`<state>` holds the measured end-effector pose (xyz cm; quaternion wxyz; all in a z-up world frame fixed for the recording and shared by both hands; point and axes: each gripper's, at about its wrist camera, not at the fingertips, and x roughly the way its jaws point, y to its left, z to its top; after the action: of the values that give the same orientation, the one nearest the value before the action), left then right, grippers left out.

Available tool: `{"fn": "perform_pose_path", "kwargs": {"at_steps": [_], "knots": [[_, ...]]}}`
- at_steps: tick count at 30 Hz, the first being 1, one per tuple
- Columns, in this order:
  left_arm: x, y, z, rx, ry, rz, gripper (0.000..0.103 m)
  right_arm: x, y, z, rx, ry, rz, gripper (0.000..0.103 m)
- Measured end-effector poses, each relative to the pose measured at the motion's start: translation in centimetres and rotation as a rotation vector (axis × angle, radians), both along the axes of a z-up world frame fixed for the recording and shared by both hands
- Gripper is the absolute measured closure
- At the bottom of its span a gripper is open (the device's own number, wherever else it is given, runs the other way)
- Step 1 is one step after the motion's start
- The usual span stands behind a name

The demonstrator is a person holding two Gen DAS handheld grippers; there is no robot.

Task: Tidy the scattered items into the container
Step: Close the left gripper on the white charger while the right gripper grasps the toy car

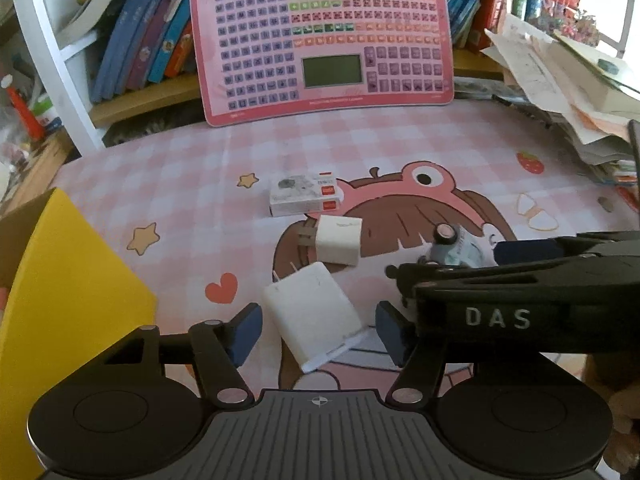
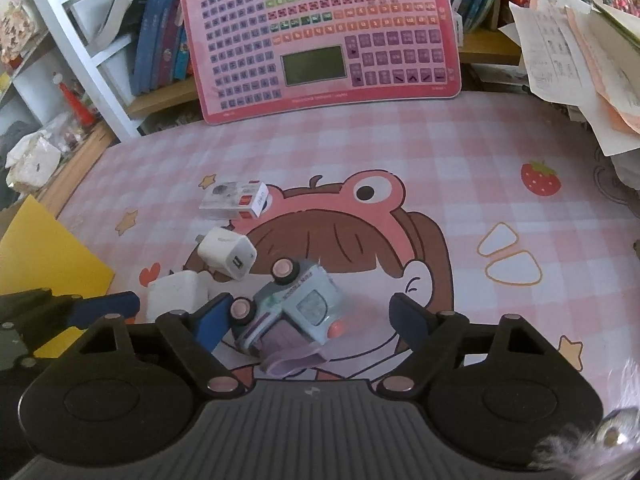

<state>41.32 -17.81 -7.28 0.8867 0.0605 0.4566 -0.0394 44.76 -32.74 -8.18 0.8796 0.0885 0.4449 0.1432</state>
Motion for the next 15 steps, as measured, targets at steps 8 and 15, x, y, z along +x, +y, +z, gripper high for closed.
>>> {"fn": "perform_pose_path", "kwargs": {"at_steps": [8, 15], "knots": [[1.02, 0.64, -1.15, -0.047, 0.041, 0.032, 0.046, 0.10, 0.06, -0.24, 0.016, -0.014, 0.020, 0.039], [1.09, 0.76, -1.11, -0.056, 0.030, 0.009, 0.055, 0.20, -0.02, -0.02, 0.022, -0.007, 0.030, 0.046]]}}
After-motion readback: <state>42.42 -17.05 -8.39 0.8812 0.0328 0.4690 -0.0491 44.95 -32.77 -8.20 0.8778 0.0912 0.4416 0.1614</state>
